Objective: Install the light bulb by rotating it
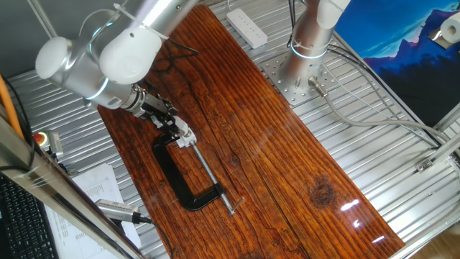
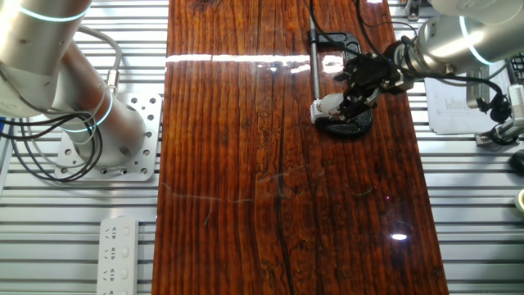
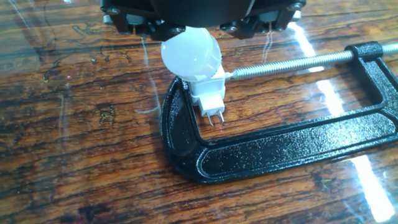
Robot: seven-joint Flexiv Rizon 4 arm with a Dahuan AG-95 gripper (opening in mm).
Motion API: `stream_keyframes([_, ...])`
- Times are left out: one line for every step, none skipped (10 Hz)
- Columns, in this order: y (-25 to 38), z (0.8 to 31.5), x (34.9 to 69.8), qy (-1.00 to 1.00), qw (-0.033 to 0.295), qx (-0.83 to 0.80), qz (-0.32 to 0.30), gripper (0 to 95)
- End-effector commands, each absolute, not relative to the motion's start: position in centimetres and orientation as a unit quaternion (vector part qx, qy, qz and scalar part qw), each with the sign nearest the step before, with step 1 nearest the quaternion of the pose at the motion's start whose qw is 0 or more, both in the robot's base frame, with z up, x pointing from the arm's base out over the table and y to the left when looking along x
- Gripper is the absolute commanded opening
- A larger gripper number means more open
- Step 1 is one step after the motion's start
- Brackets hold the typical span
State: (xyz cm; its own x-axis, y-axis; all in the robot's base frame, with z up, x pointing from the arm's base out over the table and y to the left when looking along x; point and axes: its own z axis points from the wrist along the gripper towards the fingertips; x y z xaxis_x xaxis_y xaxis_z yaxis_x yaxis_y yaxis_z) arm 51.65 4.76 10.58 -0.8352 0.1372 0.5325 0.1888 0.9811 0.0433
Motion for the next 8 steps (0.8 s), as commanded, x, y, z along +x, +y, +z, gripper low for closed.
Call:
stream_keyframes([4.8,10.6,51.6,-0.957,0.274,-0.081,-0.047,76.0])
stream_keyframes([4.7,10.7,51.6,-0.959,0.271,-0.073,-0.045,76.0])
stream_keyframes([4.5,10.7,51.6,-0.960,0.268,-0.062,-0.044,76.0])
stream_keyframes([4.3,10.8,51.7,-0.962,0.265,-0.051,-0.045,76.0])
stream_keyframes([4.0,10.9,51.7,-0.963,0.263,-0.026,-0.047,76.0])
stream_keyframes([3.7,11.1,51.7,-0.965,0.258,0.007,-0.050,76.0])
stream_keyframes([3.3,11.3,51.8,-0.966,0.245,0.050,-0.061,76.0])
stream_keyframes([2.9,11.5,51.8,-0.966,0.236,0.083,-0.071,76.0])
